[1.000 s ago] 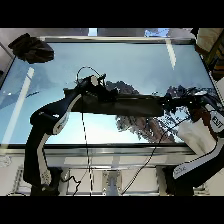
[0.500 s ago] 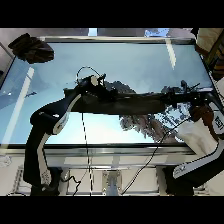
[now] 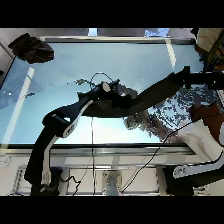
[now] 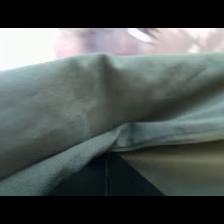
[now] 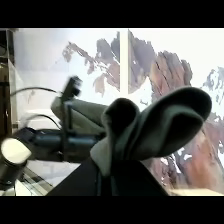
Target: Fold the shirts.
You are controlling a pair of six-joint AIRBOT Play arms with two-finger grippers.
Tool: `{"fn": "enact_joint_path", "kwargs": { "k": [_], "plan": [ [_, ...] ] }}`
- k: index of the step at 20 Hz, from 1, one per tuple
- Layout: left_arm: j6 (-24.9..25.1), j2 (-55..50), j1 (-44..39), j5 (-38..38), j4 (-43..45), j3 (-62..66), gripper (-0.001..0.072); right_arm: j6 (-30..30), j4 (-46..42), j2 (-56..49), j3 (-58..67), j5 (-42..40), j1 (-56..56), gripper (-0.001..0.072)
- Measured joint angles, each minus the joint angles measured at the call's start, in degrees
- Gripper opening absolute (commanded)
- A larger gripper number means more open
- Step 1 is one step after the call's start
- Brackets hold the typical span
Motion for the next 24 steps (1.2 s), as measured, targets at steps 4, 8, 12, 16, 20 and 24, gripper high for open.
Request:
{"fn": "enact_joint_path", "kwargs": {
  "k": [4, 8, 12, 16, 20, 24],
  "plan": [
    [2.91, 1.79, -1.01, 3.72, -0.02, 9.79, 0.0014, 1.95, 1.66, 0.48, 4.11, 2.19, 1.95, 0.0023],
    [0.59, 8.92, 4.31, 0.15, 15.63, 12.59, 0.0015, 2.78, 1.66, 0.59, 5.66, 1.84, 8.5, 0.0022],
    [-4.37, 16.26, 11.06, -10.86, 38.34, 12.92, 0.0014, 2.99, -2.16, 0.04, 6.05, -3.93, 20.44, 0.0021],
    [-5.57, 21.14, 16.57, -18.03, 49.7, 12.96, 0.0015, 3.41, -4.87, -3.39, 6.21, -12.28, 33.38, 0.0021],
    [-4.15, 22.99, 19.08, -21.14, 53.24, 12.09, 0.0015, 3.56, -2.23, -9.31, 6.21, -18.64, 42.97, 0.002],
    [-3.26, 23.5, 19.8, -22.1, 54.49, 9.77, 0.0015, 0.63, 3.23, -14.29, 6.21, -22.75, 49.57, 0.015]
  ]
}}
